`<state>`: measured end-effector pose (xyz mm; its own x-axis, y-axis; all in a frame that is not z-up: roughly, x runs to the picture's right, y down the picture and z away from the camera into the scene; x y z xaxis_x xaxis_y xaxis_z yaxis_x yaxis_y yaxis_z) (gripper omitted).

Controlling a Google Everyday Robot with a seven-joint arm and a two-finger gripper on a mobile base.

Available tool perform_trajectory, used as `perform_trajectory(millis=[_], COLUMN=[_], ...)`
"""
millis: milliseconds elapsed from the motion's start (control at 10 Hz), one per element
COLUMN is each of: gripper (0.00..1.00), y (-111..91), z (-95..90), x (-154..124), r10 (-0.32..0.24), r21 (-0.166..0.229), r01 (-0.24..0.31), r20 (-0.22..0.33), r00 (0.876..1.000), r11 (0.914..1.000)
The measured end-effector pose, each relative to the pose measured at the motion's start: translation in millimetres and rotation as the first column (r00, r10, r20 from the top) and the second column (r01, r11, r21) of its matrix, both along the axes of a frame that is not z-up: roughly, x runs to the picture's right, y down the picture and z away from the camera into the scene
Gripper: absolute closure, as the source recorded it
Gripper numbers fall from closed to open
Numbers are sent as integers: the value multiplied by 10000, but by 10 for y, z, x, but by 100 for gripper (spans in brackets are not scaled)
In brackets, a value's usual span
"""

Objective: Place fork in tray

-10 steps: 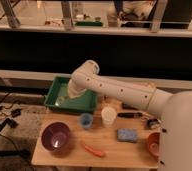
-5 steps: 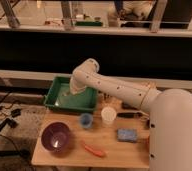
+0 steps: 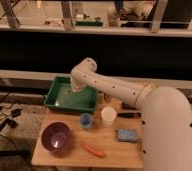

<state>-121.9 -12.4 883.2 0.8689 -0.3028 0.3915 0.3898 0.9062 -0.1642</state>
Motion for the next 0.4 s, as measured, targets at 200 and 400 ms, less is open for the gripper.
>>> perform_trajectory(millis=[200,400], gripper=[99,99], y=[9,7], z=[69,136], x=[-32,-58], r10=[128,215], r21=[-61,-116], r01=[-130,-218], r20=[-197,-290], r00=[9997,9993], r11=[9999,9997])
